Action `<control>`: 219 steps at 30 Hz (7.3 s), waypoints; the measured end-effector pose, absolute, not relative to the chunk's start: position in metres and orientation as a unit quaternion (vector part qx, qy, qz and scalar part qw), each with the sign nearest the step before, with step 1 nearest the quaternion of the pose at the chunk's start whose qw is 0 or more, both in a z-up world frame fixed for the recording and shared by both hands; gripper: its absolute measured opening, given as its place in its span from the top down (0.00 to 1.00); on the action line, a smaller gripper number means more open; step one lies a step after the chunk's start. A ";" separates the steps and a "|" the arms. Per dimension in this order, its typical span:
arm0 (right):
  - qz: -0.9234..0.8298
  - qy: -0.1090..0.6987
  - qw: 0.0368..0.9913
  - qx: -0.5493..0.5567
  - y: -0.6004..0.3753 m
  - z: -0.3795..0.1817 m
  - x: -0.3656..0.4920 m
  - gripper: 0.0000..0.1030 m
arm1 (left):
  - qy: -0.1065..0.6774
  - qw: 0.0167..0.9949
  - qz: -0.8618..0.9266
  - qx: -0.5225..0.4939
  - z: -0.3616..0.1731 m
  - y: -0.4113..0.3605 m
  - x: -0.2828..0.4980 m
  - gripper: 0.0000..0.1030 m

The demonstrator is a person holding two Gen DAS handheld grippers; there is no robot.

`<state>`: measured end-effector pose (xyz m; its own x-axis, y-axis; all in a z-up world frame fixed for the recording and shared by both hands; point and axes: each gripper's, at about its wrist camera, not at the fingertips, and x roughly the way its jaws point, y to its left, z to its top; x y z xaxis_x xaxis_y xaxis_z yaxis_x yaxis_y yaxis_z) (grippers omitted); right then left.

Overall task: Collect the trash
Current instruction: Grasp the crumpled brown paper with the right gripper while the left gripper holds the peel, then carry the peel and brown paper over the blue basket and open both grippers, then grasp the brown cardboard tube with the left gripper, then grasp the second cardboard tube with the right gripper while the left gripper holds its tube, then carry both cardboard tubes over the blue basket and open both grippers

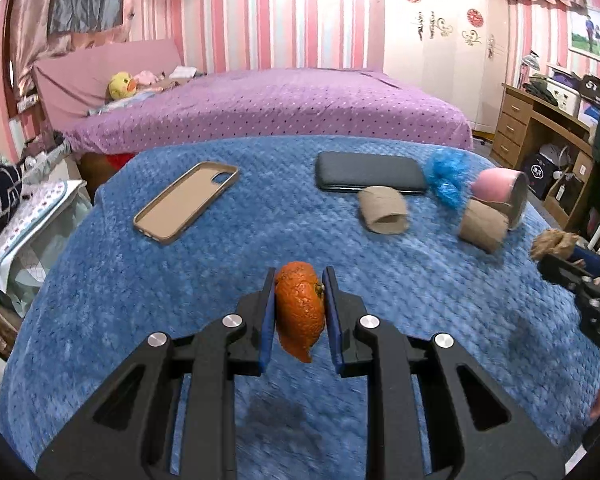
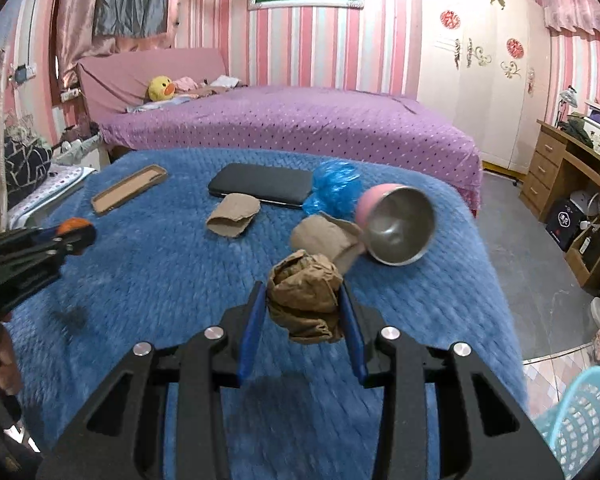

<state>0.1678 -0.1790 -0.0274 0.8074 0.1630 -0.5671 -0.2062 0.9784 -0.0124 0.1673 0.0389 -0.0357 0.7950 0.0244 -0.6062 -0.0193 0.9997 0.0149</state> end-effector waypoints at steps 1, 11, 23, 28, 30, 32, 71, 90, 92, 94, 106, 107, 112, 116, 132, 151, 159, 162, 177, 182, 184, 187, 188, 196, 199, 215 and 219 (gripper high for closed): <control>0.096 0.290 0.951 -0.037 -0.186 -0.024 0.159 0.64 | 0.317 0.948 0.010 0.004 -0.035 0.034 0.164 0.80; 0.081 0.273 0.959 -0.009 -0.234 -0.034 0.117 0.64 | 0.312 0.950 -0.005 -0.029 -0.030 -0.011 0.134 0.80; 0.075 0.254 0.964 0.009 -0.290 -0.017 0.095 0.64 | 0.306 0.951 -0.020 -0.023 -0.019 -0.071 0.118 0.80; 0.035 0.251 0.967 -0.006 -0.343 -0.004 0.069 0.64 | 0.299 0.953 -0.042 -0.016 -0.008 -0.118 0.111 0.80; 0.014 0.255 0.967 -0.008 -0.371 -0.001 0.055 0.64 | 0.298 0.952 -0.059 -0.020 -0.004 -0.141 0.108 0.80; -0.002 0.258 0.966 -0.008 -0.391 0.001 0.045 0.64 | 0.297 0.951 -0.080 -0.020 -0.001 -0.171 0.103 0.80; -0.146 0.297 0.943 0.045 -0.564 -0.047 -0.016 0.64 | 0.312 0.925 -0.210 0.060 -0.031 -0.382 0.052 0.12; -0.175 0.282 0.942 0.050 -0.516 -0.039 0.011 0.05 | 0.312 0.939 -0.143 0.037 -0.014 -0.282 0.079 0.06; -0.180 0.279 0.942 0.054 -0.508 -0.034 0.014 0.05 | 0.312 0.940 -0.134 0.034 -0.013 -0.265 0.082 0.06; -0.179 0.273 0.943 0.058 -0.499 -0.028 0.018 0.05 | 0.311 0.942 -0.125 0.032 -0.012 -0.253 0.084 0.06; -0.104 0.235 0.966 0.028 -0.378 0.005 0.076 0.05 | 0.301 0.950 -0.074 0.029 0.009 -0.127 0.120 0.05; -0.096 0.234 0.967 0.025 -0.369 0.007 0.081 0.05 | 0.299 0.951 -0.068 0.030 0.011 -0.114 0.126 0.05; -0.049 0.238 0.970 -0.002 -0.308 0.011 0.123 0.05 | 0.301 0.953 -0.030 0.026 0.009 -0.060 0.158 0.05; -0.017 0.241 0.970 -0.012 -0.265 0.006 0.154 0.05 | 0.318 0.948 -0.005 0.030 -0.008 -0.025 0.183 0.05; -0.021 0.312 0.949 -0.041 -0.240 -0.049 0.244 0.05 | 0.386 0.922 -0.018 0.019 -0.066 -0.003 0.287 0.06; 0.013 0.322 0.946 -0.022 -0.236 -0.051 0.258 0.05 | 0.430 0.902 -0.041 0.012 -0.079 -0.022 0.328 0.57; 0.048 0.340 0.939 -0.018 -0.206 -0.064 0.266 0.05 | 0.414 0.910 0.011 -0.001 -0.071 0.036 0.272 0.57; 0.052 0.345 0.937 -0.029 -0.195 -0.070 0.269 0.06 | 0.411 0.911 0.027 0.005 -0.078 0.049 0.261 0.57; 0.093 0.371 0.924 -0.005 -0.172 -0.077 0.296 0.32 | 0.407 0.913 0.032 0.003 -0.077 0.059 0.269 0.57; 0.097 0.363 0.927 -0.013 -0.164 -0.075 0.298 0.43 | 0.402 0.915 0.039 0.012 -0.075 0.058 0.267 0.57; 0.103 0.359 0.928 -0.014 -0.163 -0.074 0.297 0.52 | 0.400 0.916 0.040 0.014 -0.073 0.057 0.265 0.57; 0.110 0.348 0.931 -0.015 -0.163 -0.071 0.291 0.60 | 0.398 0.916 0.041 0.015 -0.070 0.057 0.260 0.57; 0.112 0.345 0.932 -0.017 -0.163 -0.070 0.288 0.63 | 0.396 0.917 0.042 0.016 -0.068 0.057 0.258 0.57; 0.122 0.315 0.941 -0.037 -0.164 -0.059 0.255 0.75 | 0.385 0.922 0.047 0.009 -0.059 0.055 0.235 0.57; 0.122 0.304 0.944 -0.038 -0.170 -0.054 0.241 0.75 | 0.380 0.924 0.049 0.001 -0.056 0.053 0.227 0.57; 0.104 0.280 0.954 -0.022 -0.260 -0.013 0.147 0.75 | 0.335 0.941 0.049 -0.008 -0.009 -0.002 0.153 0.57; 0.074 0.284 0.956 -0.021 -0.313 -0.010 0.113 0.75 | 0.329 0.944 0.026 -0.013 -0.005 -0.040 0.135 0.57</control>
<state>0.1130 -0.3133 -0.0096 0.8277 0.1302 -0.5458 -0.1535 0.9882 0.0029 0.1348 -0.0405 -0.0054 0.7816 0.0396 -0.6225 -0.0567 0.9984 -0.0077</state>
